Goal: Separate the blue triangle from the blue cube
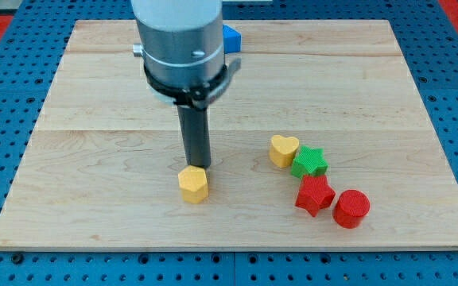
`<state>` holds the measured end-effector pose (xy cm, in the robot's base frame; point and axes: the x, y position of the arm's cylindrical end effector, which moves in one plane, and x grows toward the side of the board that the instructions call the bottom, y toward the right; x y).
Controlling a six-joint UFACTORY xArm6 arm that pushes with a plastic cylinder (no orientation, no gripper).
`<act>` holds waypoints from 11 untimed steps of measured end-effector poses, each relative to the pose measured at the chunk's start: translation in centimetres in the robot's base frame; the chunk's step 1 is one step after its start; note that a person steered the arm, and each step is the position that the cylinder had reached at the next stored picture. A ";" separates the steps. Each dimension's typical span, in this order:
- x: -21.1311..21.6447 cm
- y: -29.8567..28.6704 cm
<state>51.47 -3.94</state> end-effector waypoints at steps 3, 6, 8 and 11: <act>-6.1 -0.5; -25.0 12.4; -29.3 5.1; -23.9 3.1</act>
